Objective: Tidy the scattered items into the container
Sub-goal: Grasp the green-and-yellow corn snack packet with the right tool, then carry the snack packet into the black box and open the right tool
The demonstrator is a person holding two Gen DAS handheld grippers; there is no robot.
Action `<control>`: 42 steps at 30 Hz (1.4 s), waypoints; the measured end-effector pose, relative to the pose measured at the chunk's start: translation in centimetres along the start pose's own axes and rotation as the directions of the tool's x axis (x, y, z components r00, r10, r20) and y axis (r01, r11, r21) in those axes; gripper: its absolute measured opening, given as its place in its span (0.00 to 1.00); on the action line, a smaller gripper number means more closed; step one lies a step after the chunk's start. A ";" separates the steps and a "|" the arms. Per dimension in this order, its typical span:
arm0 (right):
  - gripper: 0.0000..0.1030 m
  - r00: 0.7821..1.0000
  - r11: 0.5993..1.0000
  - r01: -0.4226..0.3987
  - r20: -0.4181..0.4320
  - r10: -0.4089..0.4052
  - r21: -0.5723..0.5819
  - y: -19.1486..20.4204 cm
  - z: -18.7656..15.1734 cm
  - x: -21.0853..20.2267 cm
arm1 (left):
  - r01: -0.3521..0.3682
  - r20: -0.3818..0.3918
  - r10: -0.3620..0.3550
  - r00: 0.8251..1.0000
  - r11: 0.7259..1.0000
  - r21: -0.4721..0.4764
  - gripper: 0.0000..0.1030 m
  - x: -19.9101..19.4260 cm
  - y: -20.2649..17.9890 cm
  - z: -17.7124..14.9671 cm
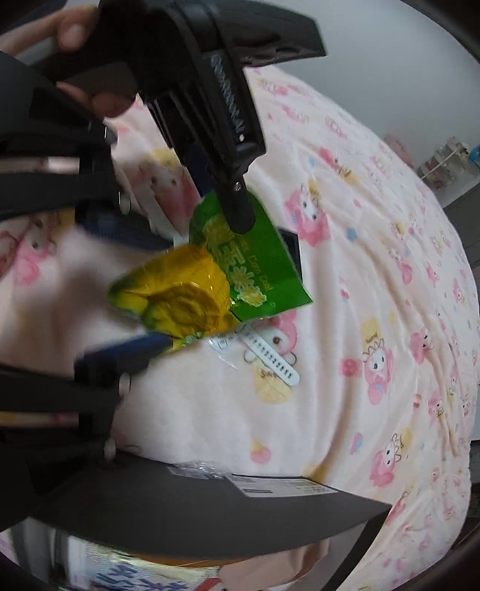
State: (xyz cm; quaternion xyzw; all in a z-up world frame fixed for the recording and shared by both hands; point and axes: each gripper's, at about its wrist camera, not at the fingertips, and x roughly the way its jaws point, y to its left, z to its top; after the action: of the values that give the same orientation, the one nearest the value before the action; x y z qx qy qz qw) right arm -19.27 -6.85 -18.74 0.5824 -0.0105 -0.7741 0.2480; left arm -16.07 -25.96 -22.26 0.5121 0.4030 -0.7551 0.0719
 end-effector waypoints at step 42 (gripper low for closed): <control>0.22 0.948 0.963 -0.060 0.316 -0.027 0.261 -25.7 -9.1 -20.8 | 0.523 -0.401 -0.384 0.832 0.783 0.336 0.05 7.4 -27.8 -16.7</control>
State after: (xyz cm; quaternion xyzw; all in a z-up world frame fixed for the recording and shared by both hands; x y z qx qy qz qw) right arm -16.42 26.41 -10.82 0.4784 -0.1596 -0.8469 0.1686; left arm -22.06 6.20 -16.03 0.5134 0.3440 -0.7292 -0.2939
